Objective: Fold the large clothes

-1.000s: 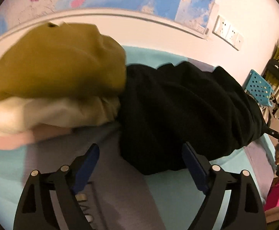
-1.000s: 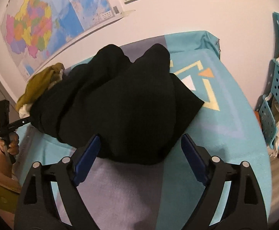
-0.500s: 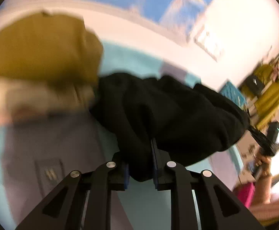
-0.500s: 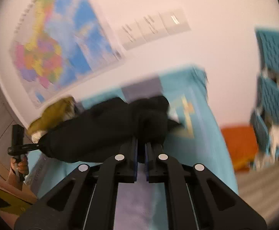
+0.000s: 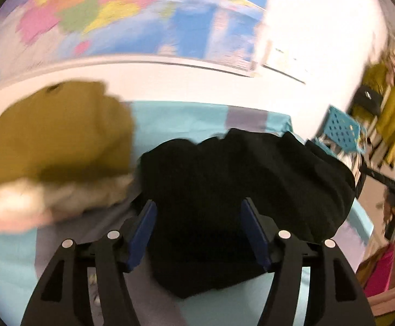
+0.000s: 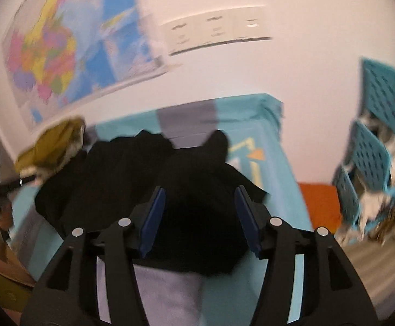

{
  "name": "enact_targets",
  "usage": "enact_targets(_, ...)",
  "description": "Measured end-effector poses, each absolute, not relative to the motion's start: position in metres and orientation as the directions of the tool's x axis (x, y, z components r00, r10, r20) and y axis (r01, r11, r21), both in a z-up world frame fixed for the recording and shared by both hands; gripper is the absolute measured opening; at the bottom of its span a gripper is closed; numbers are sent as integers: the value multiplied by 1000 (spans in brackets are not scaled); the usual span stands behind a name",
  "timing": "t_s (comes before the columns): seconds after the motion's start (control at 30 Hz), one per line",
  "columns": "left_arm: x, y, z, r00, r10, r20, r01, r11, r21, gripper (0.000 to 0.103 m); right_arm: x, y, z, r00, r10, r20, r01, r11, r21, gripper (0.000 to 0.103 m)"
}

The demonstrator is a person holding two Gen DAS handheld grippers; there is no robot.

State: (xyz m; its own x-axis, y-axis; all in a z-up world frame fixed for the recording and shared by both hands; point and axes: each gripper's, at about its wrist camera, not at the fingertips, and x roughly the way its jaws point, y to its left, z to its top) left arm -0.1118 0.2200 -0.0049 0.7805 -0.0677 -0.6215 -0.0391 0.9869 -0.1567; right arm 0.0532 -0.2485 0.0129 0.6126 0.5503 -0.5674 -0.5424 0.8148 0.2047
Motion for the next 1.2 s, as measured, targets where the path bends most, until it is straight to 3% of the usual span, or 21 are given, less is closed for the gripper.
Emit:
enact_targets(0.13, -72, 194, -16, 718, -150, -679, 50, 985, -165, 63, 81, -197, 0, 565, 508, -650, -590, 799, 112, 53)
enact_targets(0.27, -33, 176, -34, 656, -217, -723, 92, 974, -209, 69, 105, -160, -28, 499, 454, -738, -612, 788, 72, 66)
enact_targets(0.33, -14, 170, -45, 629, -193, -753, 70, 979, -192, 69, 113, -150, -38, 488, 428, -761, -616, 787, 47, 61)
enact_targets(0.4, 3, 163, -55, 607, -159, -779, 40, 985, -170, 56, 115, -149, -41, 484, 435, -759, -631, 775, 41, 41)
enact_targets(0.43, 8, 162, -59, 598, -149, -788, 32, 986, -161, 40, 114, -150, -40, 494, 428, -757, -627, 779, 31, 24)
enact_targets(0.47, 9, 164, -61, 592, -147, -793, 29, 987, -161, 25, 113, -153, -38, 499, 434, -750, -627, 778, 33, 14)
enact_targets(0.57, 14, 164, -60, 599, -145, -788, 21, 986, -166, 3, 110, -164, -25, 540, 454, -709, -606, 794, 46, 5)
enact_targets(0.63, 14, 167, -53, 631, -153, -761, 16, 983, -184, 2, 109, -178, -8, 592, 483, -645, -574, 815, 82, 4)
enact_targets(0.7, 12, 173, -38, 676, -145, -722, 12, 983, -186, 2, 107, -201, 14, 677, 509, -532, -531, 838, 127, 4)
enact_targets(0.73, 11, 174, -33, 693, -137, -707, 9, 983, -181, 2, 112, -209, 16, 692, 503, -517, -506, 850, 150, 3)
enact_targets(0.8, 13, 176, -29, 700, -121, -703, -4, 985, -173, 2, 128, -215, 2, 657, 506, -558, -479, 853, 209, 3)
enact_targets(0.9, 19, 178, -38, 674, -89, -733, -31, 989, -148, 7, 140, -200, -32, 581, 453, -676, -471, 865, 176, 4)
enact_targets(0.93, 20, 179, -43, 660, -89, -746, -29, 989, -144, 18, 139, -198, -35, 576, 447, -685, -469, 866, 171, 6)
enact_targets(0.97, 19, 180, -48, 647, -101, -756, -27, 988, -154, 27, 137, -198, -37, 579, 444, -684, -467, 868, 168, 12)
enact_targets(1.0, 16, 182, -49, 647, -107, -755, -24, 987, -161, 27, 136, -201, -35, 580, 449, -680, -462, 869, 179, 14)
enact_targets(1.03, 15, 182, -50, 648, -109, -754, -20, 987, -160, 29, 136, -202, -32, 582, 456, -674, -457, 868, 192, 21)
enact_targets(1.07, 13, 182, -49, 651, -113, -751, -14, 987, -161, 37, 133, -204, -28, 589, 465, -662, -451, 868, 209, 34)
enact_targets(1.13, 10, 183, -46, 657, -116, -745, -17, 986, -168, 53, 126, -206, -17, 614, 476, -629, -453, 866, 212, 45)
enact_targets(1.2, 8, 183, -43, 669, -108, -736, -12, 988, -156, 61, 115, -202, -4, 630, 499, -595, -477, 853, 210, 50)
